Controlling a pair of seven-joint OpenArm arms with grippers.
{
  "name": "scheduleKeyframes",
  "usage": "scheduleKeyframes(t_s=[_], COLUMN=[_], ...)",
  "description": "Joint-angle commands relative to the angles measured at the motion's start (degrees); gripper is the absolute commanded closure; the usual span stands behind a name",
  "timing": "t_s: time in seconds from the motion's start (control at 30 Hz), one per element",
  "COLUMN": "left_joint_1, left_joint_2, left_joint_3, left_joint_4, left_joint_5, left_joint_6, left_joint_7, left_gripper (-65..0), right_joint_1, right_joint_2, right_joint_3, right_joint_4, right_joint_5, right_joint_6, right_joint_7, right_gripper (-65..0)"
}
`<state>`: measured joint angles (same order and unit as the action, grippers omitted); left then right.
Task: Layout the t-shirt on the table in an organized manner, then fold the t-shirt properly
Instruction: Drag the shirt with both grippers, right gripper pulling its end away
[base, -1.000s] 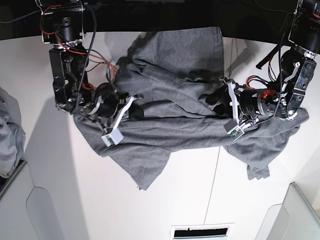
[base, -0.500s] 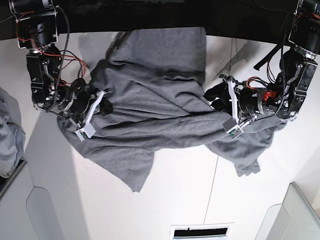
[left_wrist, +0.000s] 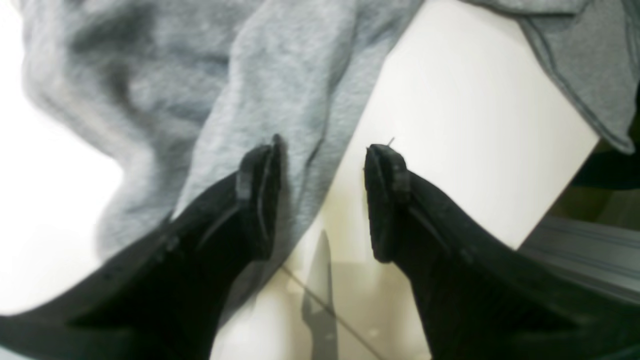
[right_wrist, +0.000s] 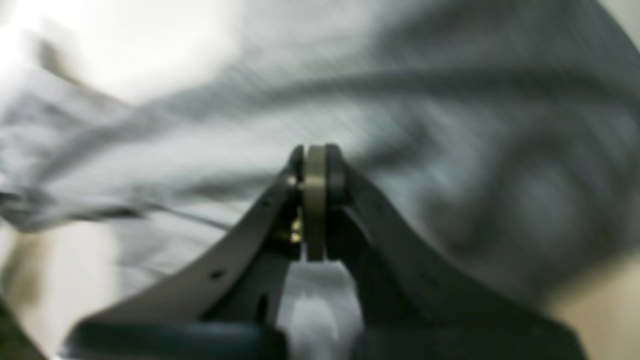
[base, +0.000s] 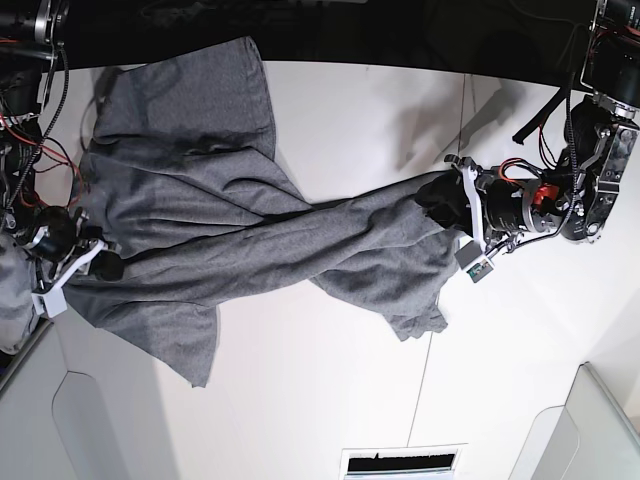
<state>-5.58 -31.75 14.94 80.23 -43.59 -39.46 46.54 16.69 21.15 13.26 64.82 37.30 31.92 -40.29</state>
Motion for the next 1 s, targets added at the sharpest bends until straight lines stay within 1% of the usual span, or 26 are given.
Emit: scheduleKeyframes(t_s=[0.0, 0.07, 0.13, 0.23, 0.3, 0.4, 0.43, 0.5, 0.57, 0.63, 0.7, 0.8, 0.87, 0.9, 0.93, 0.97], left_joint_1=[-1.09, -1.09, -1.07, -1.07, -1.03, -0.31, -0.15, -0.09, -0.11, 0.04, 0.07, 0.04, 0.04, 0.02, 0.02, 0.00], left_joint_2=[-0.83, -0.83, -0.83, -0.79, -0.74, -0.33, -0.35, -0.31, -0.31, -0.33, -0.33, -0.33, -0.33, -0.33, -0.33, -0.31], left_joint_3=[-0.94, -1.95, -3.72, -6.51, -6.60, -6.60, -6.60, -6.51, -5.60, -3.61, -0.46, 3.39, 4.44, 4.59, 4.59, 4.59], left_joint_4=[0.83, 0.83, 0.83, 0.83, 0.83, 0.81, 0.81, 0.81, 0.81, 0.81, 0.81, 0.66, 0.66, 0.66, 0.66, 0.66], left_joint_5=[-0.63, 0.33, 1.31, 1.01, 2.93, 8.94, 9.70, 9.53, 9.73, 11.19, 13.97, 18.75, 21.31, 22.21, 22.82, 23.30], left_joint_6=[-0.54, -0.54, -0.54, -0.54, -0.54, -0.54, -0.54, -0.54, -0.54, -0.54, -0.54, -0.33, 3.17, 4.26, 4.37, 4.33], left_joint_7=[-0.90, -1.70, -3.34, -5.33, -5.97, -9.25, -10.45, -10.69, -10.78, -10.78, -11.39, -14.43, -16.92, -17.92, -18.62, -19.02], left_gripper=[-27.9, -28.0, -28.0, -28.0, -28.1, -28.9, -29.9, -30.6, -30.6, -30.6, -30.5, -30.5, -30.5, -30.4, -29.5, -27.0], right_joint_1=[0.94, 0.87, 0.87, 0.79, 0.24, -1.03, -1.31, -1.51, -1.46, -1.46, -1.49, -1.49, -1.53, -1.73, -2.08, -2.56], right_joint_2=[0.04, -1.84, -4.42, -7.89, -9.86, -12.72, -13.51, -14.78, -15.61, -15.78, -15.78, -15.80, -15.82, -15.80, -15.78, -15.78], right_joint_3=[0.46, 0.44, 0.35, -1.16, -3.26, -7.32, -8.63, -10.84, -12.26, -13.14, -13.64, -13.77, -13.77, -13.77, -13.77, -13.77], right_joint_4=[2.10, 5.11, 7.93, 9.68, 9.68, 9.68, 9.68, 9.66, 9.66, 9.66, 9.66, 9.66, 9.66, 9.66, 9.66, 9.66], right_joint_5=[1.53, 2.10, 2.60, 2.49, 1.18, -1.88, -2.97, -5.25, -6.58, -7.15, -7.65, -7.96, -7.96, -7.96, -7.96, -7.96], right_joint_6=[0.55, 1.14, 1.40, 1.40, 1.38, 1.38, 1.33, 1.29, 1.29, 1.27, 1.27, 1.14, 0.85, 0.87, 0.87, 0.87], right_joint_7=[-0.48, -2.36, -4.04, -5.38, -5.11, -4.33, -3.58, -2.10, -0.85, -0.46, -0.48, -0.48, -0.72, -0.94, -1.20, -1.57], right_gripper=[0.0, 0.0, 0.0, 0.0, 0.0, 0.0, 0.0, 0.0, 0.0, 0.0, 0.0, 0.0, 0.0, 0.0, 0.0, 0.0])
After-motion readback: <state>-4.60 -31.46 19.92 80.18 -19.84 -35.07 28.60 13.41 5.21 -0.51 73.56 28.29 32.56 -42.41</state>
